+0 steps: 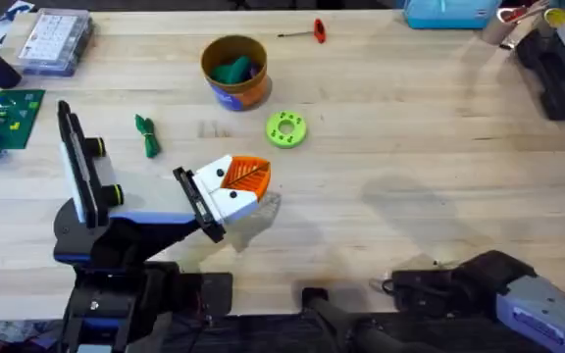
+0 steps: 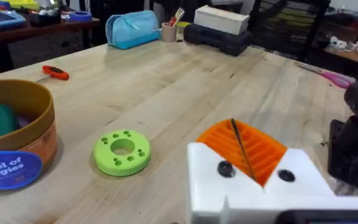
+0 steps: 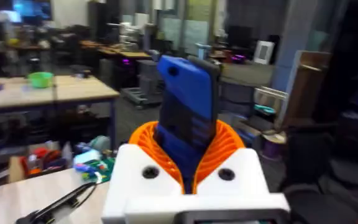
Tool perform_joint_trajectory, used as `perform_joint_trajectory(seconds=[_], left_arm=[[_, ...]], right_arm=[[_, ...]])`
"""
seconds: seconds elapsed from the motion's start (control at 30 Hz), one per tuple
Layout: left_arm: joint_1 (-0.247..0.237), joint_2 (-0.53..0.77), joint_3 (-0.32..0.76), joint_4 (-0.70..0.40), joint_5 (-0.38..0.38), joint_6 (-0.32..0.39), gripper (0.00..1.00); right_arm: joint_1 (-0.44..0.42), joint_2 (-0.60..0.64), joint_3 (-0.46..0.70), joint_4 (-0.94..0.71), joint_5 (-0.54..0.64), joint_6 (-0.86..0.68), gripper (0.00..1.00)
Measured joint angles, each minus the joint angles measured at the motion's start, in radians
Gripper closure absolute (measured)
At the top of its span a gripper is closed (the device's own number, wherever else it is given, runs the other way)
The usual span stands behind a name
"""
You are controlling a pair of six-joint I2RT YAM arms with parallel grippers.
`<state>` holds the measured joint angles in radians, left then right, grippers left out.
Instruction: Pick up the gripper from the table and insert it into the empty holder that is missing its gripper. Then pick up a screw, insert it into the mounting hole, and use the screwdriver to tighten it. Finally, clean up the table by picking up the vegetable and placing it into the bucket.
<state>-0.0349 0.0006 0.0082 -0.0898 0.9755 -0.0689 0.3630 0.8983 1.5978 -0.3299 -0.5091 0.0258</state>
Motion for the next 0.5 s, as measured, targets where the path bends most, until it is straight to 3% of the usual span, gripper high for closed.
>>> perform_joint_trajectory(seconds=[0.33, 0.5], left_arm=[[0.000, 0.000, 0.000, 0.000, 0.000, 0.000, 0.990], [0.000, 0.000, 0.000, 0.000, 0.000, 0.000, 0.990]], right_arm=[[0.011, 0.064, 0.000, 0.179, -0.255, 0.005, 0.953], [0.043, 0.123, 0.000, 0.229, -0.309, 0.009, 0.952]])
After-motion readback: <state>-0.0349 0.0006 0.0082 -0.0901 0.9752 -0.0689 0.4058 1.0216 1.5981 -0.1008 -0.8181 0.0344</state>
